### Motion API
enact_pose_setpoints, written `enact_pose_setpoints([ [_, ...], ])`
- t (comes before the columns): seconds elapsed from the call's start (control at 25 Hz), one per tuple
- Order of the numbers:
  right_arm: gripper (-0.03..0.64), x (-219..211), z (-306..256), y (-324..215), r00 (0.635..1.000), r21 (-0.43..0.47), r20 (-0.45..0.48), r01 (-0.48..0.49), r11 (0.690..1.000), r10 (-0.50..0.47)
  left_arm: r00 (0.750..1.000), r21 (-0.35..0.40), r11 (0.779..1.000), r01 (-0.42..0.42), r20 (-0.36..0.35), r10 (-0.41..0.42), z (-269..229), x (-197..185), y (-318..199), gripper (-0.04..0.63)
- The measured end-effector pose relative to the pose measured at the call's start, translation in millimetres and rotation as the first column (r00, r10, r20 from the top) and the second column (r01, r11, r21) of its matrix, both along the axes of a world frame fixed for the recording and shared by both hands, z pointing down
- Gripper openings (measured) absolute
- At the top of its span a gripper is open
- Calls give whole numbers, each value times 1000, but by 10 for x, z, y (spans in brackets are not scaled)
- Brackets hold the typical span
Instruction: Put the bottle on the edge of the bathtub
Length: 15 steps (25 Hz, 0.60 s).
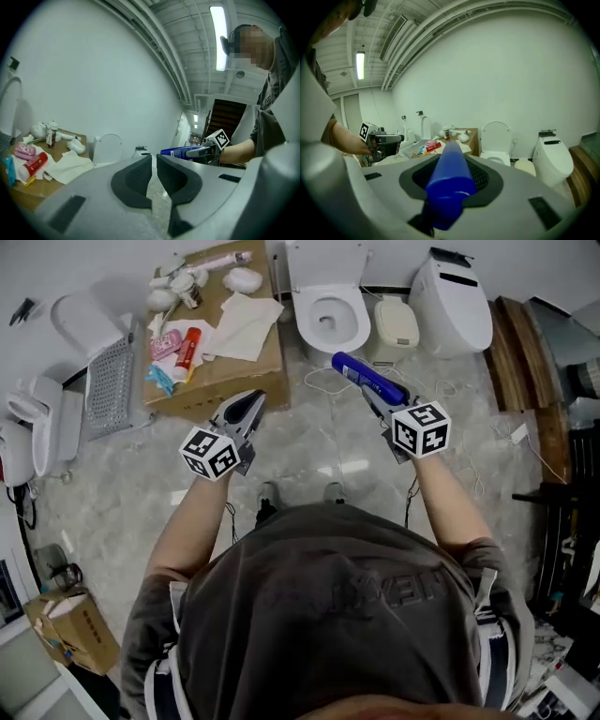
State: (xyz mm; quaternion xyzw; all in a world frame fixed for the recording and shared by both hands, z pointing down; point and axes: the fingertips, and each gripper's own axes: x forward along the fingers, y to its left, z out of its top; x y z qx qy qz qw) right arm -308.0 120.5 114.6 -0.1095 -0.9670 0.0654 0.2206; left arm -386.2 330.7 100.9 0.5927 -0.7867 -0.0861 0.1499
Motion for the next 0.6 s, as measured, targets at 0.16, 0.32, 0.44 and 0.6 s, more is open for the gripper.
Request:
enact_pose_setpoints([
  [0.16, 130, 254, 447, -470, 985, 1, -69, -159, 987, 159, 985, -52, 984, -172, -40, 170, 384, -96, -586, 28],
  [0.32, 130, 734, 1117, -1188, 944, 18, -145, -298, 954, 298, 951, -97, 947, -305, -81, 298, 928, 29, -1429, 28],
  [0.44, 130, 1520, 1810, -1610, 873, 22, -241, -431, 902, 423, 892, -154, 879, -450, -123, 435, 1458, 460, -2101, 28],
  [0.6, 130, 2454, 2796, -2124, 773, 53, -351, -547, 836, 528, 809, -206, 783, -587, -184, 558, 2193, 1128, -2946, 28],
])
